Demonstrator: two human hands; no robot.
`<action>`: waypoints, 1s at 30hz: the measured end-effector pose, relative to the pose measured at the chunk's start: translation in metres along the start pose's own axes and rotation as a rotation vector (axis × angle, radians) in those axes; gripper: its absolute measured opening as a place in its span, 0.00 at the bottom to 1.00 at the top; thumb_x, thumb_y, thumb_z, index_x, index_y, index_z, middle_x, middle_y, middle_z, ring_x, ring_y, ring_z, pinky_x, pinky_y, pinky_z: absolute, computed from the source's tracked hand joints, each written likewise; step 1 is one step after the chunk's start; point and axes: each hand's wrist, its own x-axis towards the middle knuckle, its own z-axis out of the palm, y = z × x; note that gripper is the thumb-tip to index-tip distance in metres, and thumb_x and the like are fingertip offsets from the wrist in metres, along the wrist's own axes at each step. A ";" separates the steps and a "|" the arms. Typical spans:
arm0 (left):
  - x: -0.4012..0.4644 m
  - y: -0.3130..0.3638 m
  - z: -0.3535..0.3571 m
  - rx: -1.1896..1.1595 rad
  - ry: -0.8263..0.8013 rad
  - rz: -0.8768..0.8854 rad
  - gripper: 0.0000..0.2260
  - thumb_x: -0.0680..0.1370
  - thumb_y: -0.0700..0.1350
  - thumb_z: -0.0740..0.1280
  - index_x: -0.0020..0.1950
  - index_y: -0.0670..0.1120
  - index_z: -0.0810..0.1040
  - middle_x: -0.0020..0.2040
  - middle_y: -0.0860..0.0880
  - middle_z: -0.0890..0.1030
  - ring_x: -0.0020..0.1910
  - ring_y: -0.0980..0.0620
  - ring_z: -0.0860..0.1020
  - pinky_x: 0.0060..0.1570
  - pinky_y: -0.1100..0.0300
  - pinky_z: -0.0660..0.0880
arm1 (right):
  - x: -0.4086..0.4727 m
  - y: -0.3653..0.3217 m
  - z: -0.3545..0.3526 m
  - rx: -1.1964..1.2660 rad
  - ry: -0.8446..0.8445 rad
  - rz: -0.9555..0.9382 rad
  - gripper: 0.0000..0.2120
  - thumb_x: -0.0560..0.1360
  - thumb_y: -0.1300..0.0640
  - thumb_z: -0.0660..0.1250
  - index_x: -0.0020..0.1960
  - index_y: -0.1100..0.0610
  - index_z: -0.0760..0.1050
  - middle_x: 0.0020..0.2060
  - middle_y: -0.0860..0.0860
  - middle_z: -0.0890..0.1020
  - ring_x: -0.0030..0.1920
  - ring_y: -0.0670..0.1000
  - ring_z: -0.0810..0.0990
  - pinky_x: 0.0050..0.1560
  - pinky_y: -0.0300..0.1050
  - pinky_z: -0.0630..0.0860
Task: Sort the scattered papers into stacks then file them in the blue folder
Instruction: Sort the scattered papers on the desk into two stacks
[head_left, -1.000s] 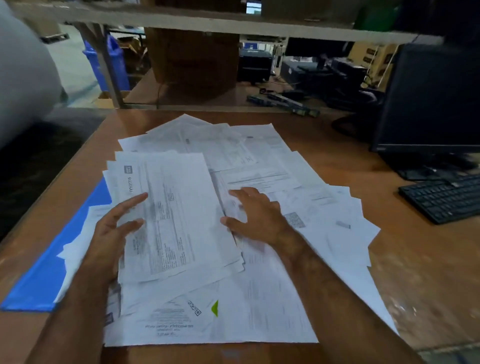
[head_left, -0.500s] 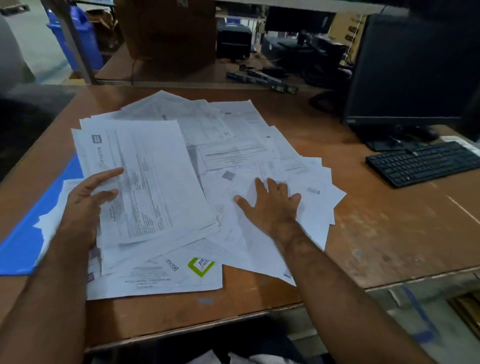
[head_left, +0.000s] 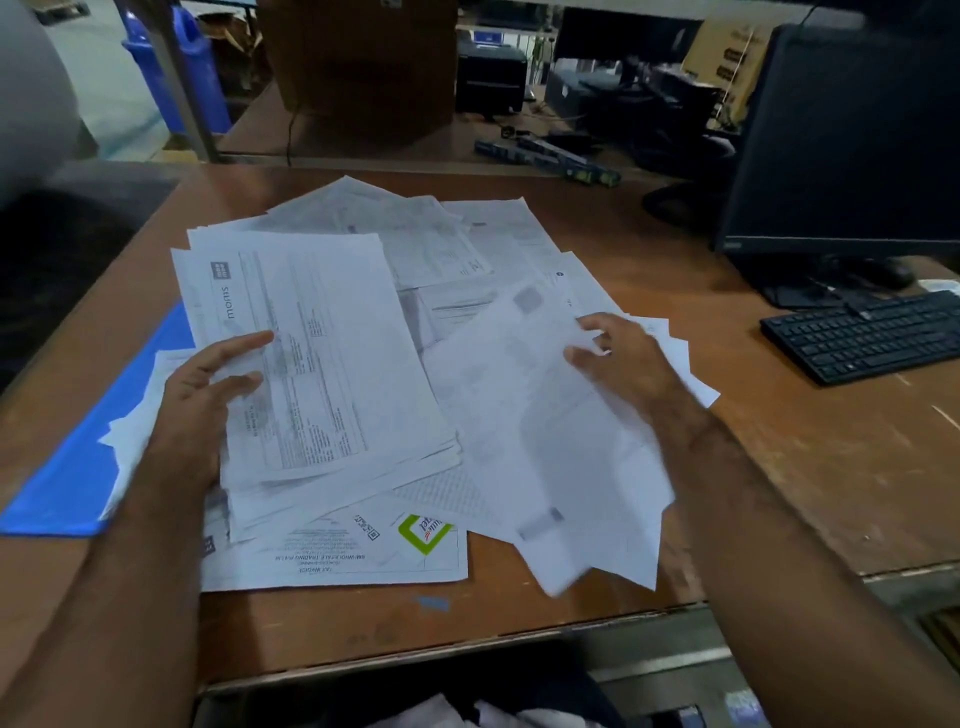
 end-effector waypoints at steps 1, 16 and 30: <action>0.001 0.000 0.000 0.000 -0.004 0.005 0.22 0.77 0.27 0.61 0.68 0.41 0.79 0.61 0.59 0.84 0.60 0.56 0.82 0.50 0.64 0.81 | 0.003 0.001 -0.005 0.103 0.015 0.020 0.21 0.70 0.43 0.76 0.61 0.46 0.79 0.55 0.49 0.83 0.55 0.49 0.82 0.55 0.39 0.81; 0.007 -0.007 -0.005 0.012 -0.013 0.006 0.21 0.78 0.27 0.62 0.66 0.43 0.81 0.68 0.55 0.80 0.65 0.55 0.80 0.53 0.62 0.80 | -0.018 -0.012 -0.033 -0.135 -0.317 -0.136 0.30 0.72 0.55 0.79 0.69 0.35 0.75 0.68 0.32 0.74 0.72 0.38 0.68 0.77 0.52 0.65; 0.002 0.006 0.001 0.086 0.015 0.002 0.26 0.76 0.26 0.61 0.67 0.49 0.81 0.64 0.64 0.80 0.66 0.65 0.75 0.62 0.67 0.74 | 0.024 -0.067 0.071 0.027 -0.455 -0.327 0.40 0.73 0.53 0.79 0.79 0.40 0.63 0.75 0.34 0.66 0.70 0.32 0.68 0.74 0.41 0.67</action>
